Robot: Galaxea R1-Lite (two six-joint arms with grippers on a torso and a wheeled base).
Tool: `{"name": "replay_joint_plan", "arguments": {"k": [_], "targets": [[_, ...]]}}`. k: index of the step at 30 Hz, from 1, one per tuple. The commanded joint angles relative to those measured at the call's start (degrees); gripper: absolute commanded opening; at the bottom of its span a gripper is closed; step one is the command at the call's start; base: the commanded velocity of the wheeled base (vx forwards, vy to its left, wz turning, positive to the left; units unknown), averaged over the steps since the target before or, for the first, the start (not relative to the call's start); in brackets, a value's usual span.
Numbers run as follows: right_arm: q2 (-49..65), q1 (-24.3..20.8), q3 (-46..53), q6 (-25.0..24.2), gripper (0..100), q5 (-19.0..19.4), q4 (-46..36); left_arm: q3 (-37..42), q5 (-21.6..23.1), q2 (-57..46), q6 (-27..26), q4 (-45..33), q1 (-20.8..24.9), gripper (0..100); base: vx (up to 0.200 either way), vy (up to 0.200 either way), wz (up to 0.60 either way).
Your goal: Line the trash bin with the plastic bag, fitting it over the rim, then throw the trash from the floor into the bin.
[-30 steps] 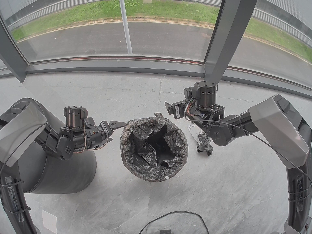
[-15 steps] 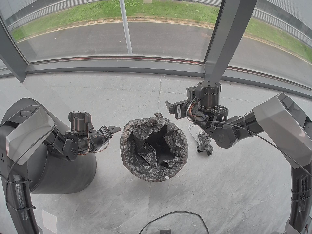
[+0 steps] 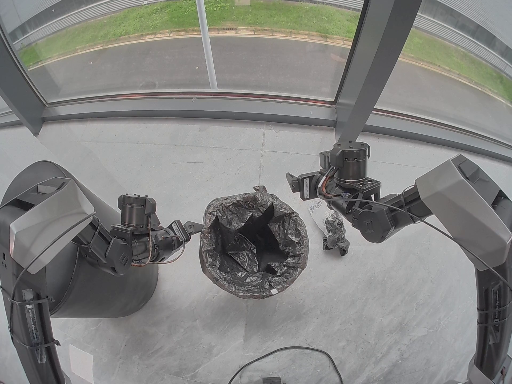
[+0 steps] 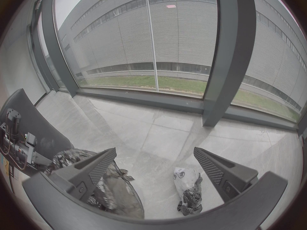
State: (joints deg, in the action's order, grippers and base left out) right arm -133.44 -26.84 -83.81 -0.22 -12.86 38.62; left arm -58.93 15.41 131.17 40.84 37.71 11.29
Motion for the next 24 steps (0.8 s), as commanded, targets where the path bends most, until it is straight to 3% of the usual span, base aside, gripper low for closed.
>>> {"name": "replay_joint_plan", "arguments": {"k": [1, 18, 24], "targets": [[-3.5, 3.7, 0.2, -0.9, 100, 0.1, 0.1, -0.1, 0.0, 1.5, -0.1, -0.1, 1.0, 100, 0.000, 0.000, 0.00], [-6.7, 7.2, -4.8, -0.9, 100, 0.7, -11.7, 7.7, 0.1, -16.3, 1.8, 0.6, -0.1, 100, 0.000, 0.000, 0.00], [-14.3, 9.2, -17.4, -1.0, 100, -0.1, -22.8, 7.7, 3.2, -18.2, 1.5, 0.8, -4.8, 100, 0.000, 0.000, 0.00]]}}
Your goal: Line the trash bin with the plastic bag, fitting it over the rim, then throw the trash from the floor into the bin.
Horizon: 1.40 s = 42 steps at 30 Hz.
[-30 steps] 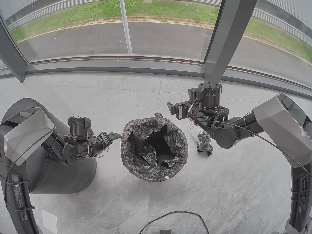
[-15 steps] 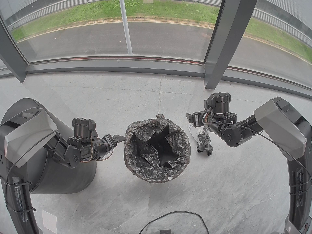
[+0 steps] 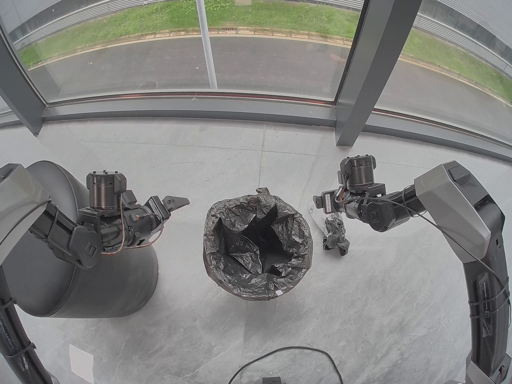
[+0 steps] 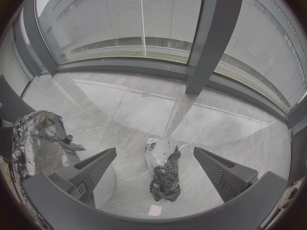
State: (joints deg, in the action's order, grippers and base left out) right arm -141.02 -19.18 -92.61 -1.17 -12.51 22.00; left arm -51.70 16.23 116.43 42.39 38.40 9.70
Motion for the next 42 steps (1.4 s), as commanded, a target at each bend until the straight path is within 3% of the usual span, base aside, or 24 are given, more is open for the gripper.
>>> {"name": "replay_joint_plan", "arguments": {"k": [1, 12, 34, 35, 42], "targets": [[-7.7, 1.5, -10.3, -0.1, 100, -0.4, -7.4, 0.6, 3.4, -3.9, 0.0, 0.1, -3.4, 100, 0.000, 0.000, 0.00], [-16.7, 3.2, -20.3, -0.7, 100, -1.4, -10.6, 1.0, 4.7, -3.5, 0.1, 0.1, -3.3, 100, 0.000, 0.000, 0.00], [-21.8, 3.2, -22.0, -1.7, 100, -1.5, -11.5, 0.9, 4.5, -2.0, 0.1, 0.1, -2.8, 100, 0.000, 0.000, 0.00], [-21.9, 3.1, -22.0, -1.8, 0, -1.5, -11.5, 0.9, 4.5, -1.9, 0.1, 0.1, -2.8, 100, 0.000, 0.000, 0.00], [-22.1, 3.0, -22.0, -2.7, 0, -1.5, -11.4, 0.9, 4.4, -1.6, 0.0, 0.1, -2.7, 100, 0.000, 0.000, 0.00]]}}
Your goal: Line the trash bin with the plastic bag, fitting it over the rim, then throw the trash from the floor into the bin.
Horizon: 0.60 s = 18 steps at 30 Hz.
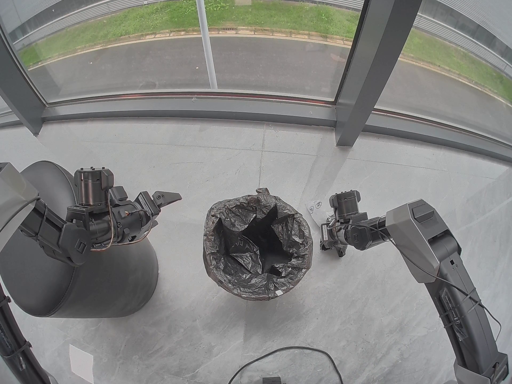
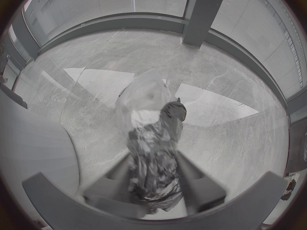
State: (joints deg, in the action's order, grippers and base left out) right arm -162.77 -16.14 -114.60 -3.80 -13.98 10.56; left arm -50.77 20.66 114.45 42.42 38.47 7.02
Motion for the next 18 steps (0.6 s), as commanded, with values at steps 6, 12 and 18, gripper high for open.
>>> {"name": "replay_joint_plan", "arguments": {"k": [6, 12, 18], "targets": [[1.1, -0.3, 0.0, -0.1, 0, -1.9, -0.1, 0.1, -0.1, 0.3, 0.0, 0.0, 0.0, 100, 0.000, 0.000, 0.00], [12.7, -1.8, 0.0, -0.2, 0, -2.8, -2.6, 0.2, -0.1, -0.2, 0.0, 0.0, 0.2, 100, 0.000, 0.000, 0.00], [30.9, -6.2, 10.7, 1.9, 0, -7.5, -5.8, 0.4, -0.2, -0.6, 0.1, 0.0, 0.9, 100, 0.000, 0.000, 0.00]]}}
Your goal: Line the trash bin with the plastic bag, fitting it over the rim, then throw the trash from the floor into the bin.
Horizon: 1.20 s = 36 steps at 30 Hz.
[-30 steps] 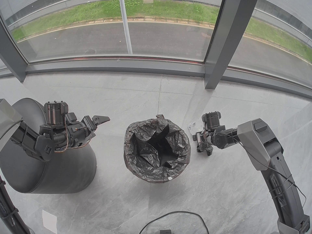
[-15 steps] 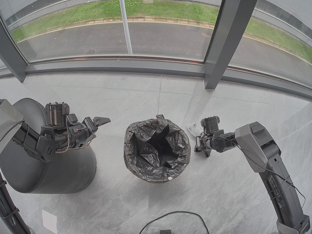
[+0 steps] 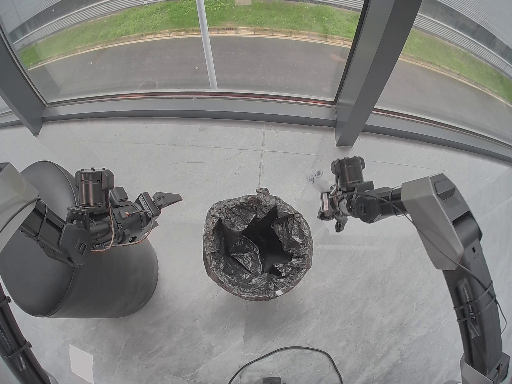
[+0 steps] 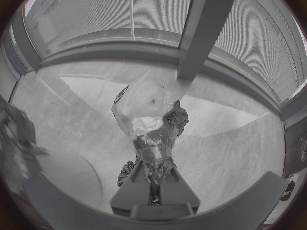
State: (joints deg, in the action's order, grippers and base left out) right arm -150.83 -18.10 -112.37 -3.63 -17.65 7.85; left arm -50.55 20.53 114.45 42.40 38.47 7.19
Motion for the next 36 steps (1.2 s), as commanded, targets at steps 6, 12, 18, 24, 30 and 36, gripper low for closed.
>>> {"name": "replay_joint_plan", "arguments": {"k": [6, 12, 18, 24, 30, 36], "targets": [[37.3, -12.8, 15.6, 1.8, 0, -6.3, -11.2, 0.6, -0.1, -1.2, 0.1, 0.0, 1.0, 100, 0.000, 0.000, 0.00], [46.0, -22.3, 23.1, 0.5, 0, -4.8, -14.7, 0.7, -0.1, -1.2, 0.1, 0.0, 1.0, 100, 0.000, 0.000, 0.00], [46.2, -27.9, 27.1, -8.3, 0, 5.3, -15.1, 0.7, -0.1, -1.2, 0.1, 0.0, 1.2, 100, 0.000, 0.000, 0.00], [38.4, -25.3, 26.0, -15.0, 0, 12.6, -13.1, 0.7, -0.1, -1.1, 0.1, 0.0, 1.2, 100, 0.000, 0.000, 0.00], [33.7, -23.9, 26.2, -20.2, 0, 18.3, -10.5, 0.7, -0.1, -1.0, 0.1, 0.0, 1.2, 100, 0.000, 0.000, 0.00], [30.5, -22.6, 26.5, -24.9, 0, 22.9, -7.9, 0.6, -0.1, -0.5, 0.1, 0.0, 1.2, 100, 0.000, 0.000, 0.00]]}}
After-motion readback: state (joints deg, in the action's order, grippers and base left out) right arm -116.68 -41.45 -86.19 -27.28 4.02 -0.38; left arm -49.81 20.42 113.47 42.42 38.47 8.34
